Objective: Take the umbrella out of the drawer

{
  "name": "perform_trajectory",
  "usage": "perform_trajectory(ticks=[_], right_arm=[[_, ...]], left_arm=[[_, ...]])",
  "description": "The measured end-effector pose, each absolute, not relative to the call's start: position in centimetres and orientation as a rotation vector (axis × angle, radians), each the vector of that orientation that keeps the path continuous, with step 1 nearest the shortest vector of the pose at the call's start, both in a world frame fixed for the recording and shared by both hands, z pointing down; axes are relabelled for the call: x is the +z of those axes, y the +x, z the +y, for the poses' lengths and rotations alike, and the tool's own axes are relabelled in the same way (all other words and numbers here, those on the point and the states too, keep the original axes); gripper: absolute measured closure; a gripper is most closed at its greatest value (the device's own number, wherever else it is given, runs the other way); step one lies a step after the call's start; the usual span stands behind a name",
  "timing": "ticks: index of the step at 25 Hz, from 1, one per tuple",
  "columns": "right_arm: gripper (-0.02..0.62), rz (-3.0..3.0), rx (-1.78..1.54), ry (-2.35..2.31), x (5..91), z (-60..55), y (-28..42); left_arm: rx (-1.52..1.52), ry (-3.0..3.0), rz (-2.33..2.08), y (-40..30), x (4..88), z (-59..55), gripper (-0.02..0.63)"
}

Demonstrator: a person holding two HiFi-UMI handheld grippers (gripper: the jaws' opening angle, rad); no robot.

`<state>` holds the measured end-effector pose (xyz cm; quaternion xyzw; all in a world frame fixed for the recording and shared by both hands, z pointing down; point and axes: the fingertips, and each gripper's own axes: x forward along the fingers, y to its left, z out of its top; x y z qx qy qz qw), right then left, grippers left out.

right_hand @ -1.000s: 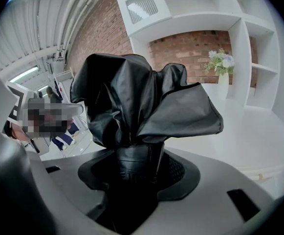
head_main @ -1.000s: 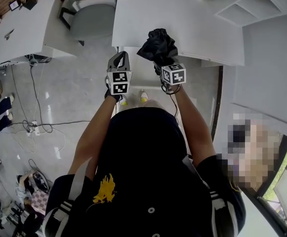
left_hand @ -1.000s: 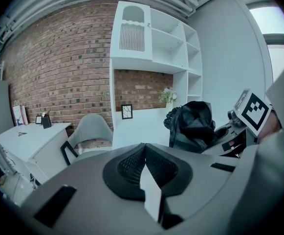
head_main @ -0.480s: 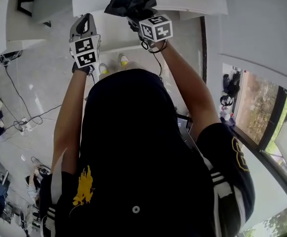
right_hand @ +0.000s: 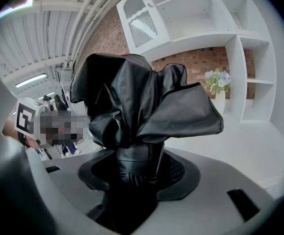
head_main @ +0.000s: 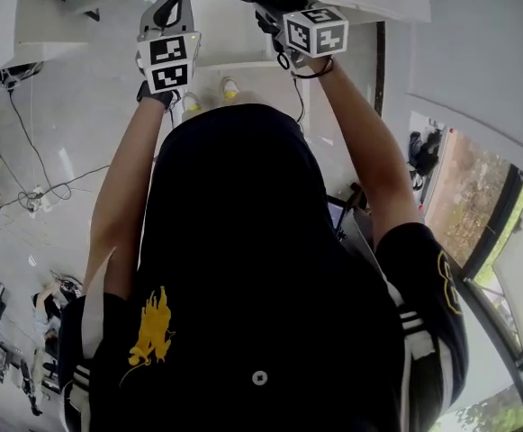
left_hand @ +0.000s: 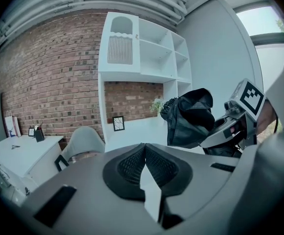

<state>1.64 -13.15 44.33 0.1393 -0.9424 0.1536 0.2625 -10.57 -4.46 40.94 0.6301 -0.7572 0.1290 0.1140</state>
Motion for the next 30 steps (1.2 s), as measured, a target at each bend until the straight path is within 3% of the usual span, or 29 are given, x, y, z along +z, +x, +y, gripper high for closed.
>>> perform_trajectory(ticks=[30], right_arm=[[0.347,-2.732,0.293,0.442,36.2,-13.6,0.6]], left_arm=[[0.366,1.893,-2.38,-12.3,34.6,-4.9,0.589]])
